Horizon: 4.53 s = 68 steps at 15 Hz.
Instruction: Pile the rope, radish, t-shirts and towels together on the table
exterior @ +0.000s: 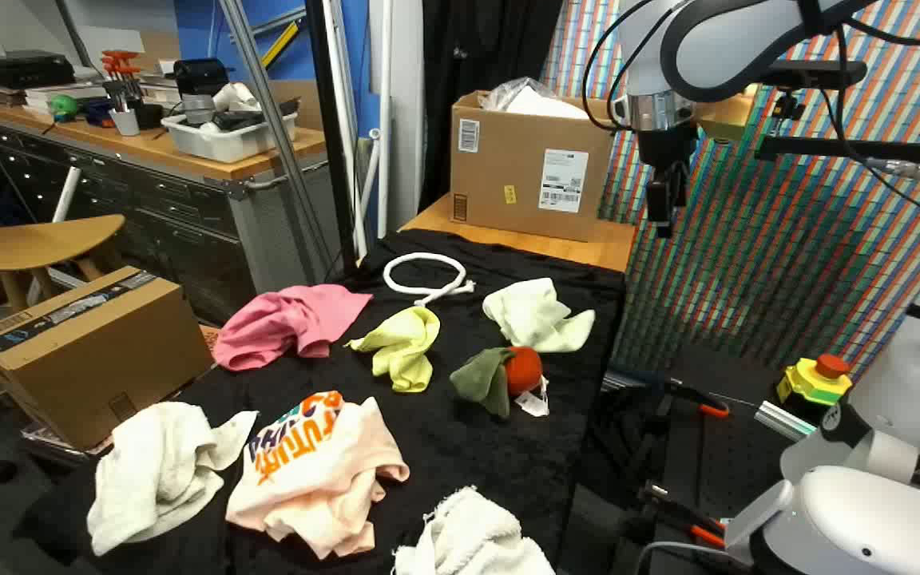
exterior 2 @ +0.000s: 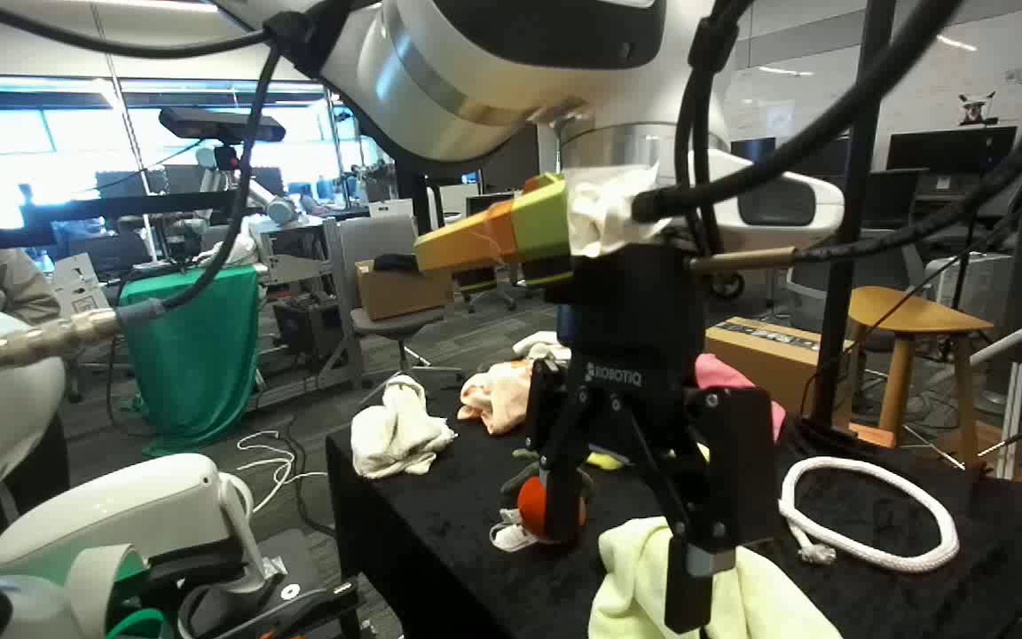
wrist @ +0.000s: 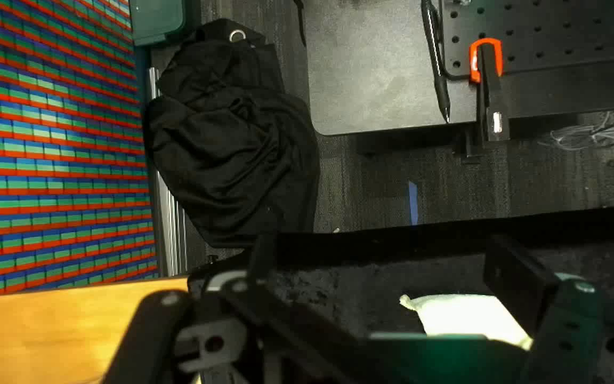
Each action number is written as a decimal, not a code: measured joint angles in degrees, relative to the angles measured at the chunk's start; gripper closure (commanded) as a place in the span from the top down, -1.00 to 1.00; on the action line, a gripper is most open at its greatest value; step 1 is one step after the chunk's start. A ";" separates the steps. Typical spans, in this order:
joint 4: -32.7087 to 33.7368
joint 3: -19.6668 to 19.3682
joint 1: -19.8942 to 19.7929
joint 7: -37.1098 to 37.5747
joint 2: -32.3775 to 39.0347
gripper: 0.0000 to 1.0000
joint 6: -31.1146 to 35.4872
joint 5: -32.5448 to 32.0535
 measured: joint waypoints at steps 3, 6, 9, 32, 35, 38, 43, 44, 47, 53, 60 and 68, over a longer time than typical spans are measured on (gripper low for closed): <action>0.23 0.00 0.00 0.00 -0.02 1.00 0.02 0.00; 0.24 0.00 0.00 0.00 -0.02 1.00 0.02 0.00; 0.20 0.01 0.39 0.00 0.07 1.00 0.00 0.00; 44.25 13.51 20.98 1.93 38.01 1.00 -3.55 -1.04; 48.98 14.21 23.81 1.93 42.11 1.00 -3.57 -1.08; 51.91 14.74 26.76 1.94 44.79 1.00 -3.88 -1.09; 56.50 15.92 31.07 3.30 49.42 1.00 -4.34 -1.00; 57.58 16.09 31.90 3.91 50.60 1.00 -4.33 -0.89; 61.36 16.62 33.93 5.98 54.73 1.00 -3.83 1.46; 67.14 16.97 35.52 12.34 60.77 1.00 1.75 9.77; 71.18 16.91 35.80 15.20 65.74 1.00 10.50 12.52; 77.06 16.79 37.08 14.77 72.56 1.00 18.26 12.53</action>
